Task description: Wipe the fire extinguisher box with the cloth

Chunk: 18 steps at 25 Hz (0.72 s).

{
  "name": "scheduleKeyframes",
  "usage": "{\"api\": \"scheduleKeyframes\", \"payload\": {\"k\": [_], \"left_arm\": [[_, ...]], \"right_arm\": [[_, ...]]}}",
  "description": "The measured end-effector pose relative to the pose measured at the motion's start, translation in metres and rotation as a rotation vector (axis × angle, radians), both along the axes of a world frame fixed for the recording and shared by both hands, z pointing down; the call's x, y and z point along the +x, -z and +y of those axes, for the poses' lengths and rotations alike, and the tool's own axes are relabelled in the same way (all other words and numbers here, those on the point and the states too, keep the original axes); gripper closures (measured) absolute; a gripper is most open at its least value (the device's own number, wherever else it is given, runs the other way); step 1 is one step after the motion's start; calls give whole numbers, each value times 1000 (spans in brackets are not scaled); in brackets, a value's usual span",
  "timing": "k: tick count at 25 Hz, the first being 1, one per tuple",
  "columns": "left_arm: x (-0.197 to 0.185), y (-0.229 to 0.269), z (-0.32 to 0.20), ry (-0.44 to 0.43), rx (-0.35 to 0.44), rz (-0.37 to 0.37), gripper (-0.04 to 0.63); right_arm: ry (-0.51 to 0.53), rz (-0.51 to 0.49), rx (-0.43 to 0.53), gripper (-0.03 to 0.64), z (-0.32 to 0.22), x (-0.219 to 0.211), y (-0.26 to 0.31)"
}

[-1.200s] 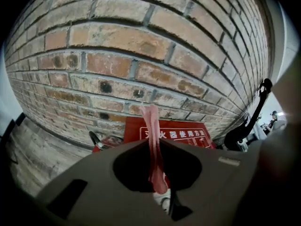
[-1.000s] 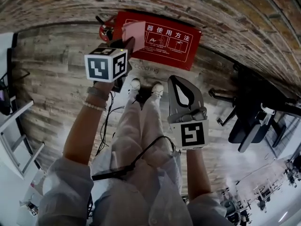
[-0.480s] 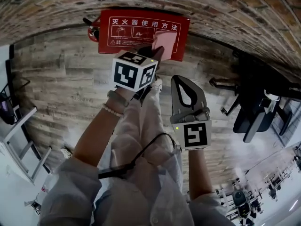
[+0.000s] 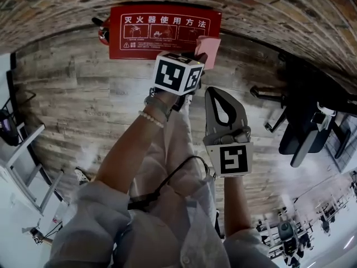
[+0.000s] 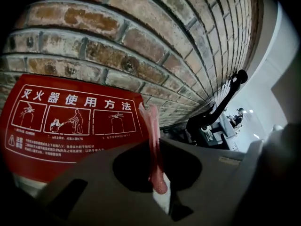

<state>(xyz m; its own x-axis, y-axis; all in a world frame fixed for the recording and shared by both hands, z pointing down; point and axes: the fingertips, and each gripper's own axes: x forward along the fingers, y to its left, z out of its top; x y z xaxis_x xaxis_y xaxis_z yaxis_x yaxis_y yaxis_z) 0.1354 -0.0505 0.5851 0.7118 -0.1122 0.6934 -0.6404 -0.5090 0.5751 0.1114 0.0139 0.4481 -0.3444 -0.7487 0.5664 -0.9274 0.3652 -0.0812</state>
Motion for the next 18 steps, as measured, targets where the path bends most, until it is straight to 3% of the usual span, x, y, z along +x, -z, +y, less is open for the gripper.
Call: {"api": "scheduleKeyframes", "payload": {"k": [9, 18], "left_arm": [[3, -36, 7, -29, 11, -128, 581], [3, -39, 7, -34, 15, -139, 581]], "right_arm": [[-23, -8, -14, 609, 4, 15, -11], [-15, -15, -17, 609, 2, 17, -13]]}}
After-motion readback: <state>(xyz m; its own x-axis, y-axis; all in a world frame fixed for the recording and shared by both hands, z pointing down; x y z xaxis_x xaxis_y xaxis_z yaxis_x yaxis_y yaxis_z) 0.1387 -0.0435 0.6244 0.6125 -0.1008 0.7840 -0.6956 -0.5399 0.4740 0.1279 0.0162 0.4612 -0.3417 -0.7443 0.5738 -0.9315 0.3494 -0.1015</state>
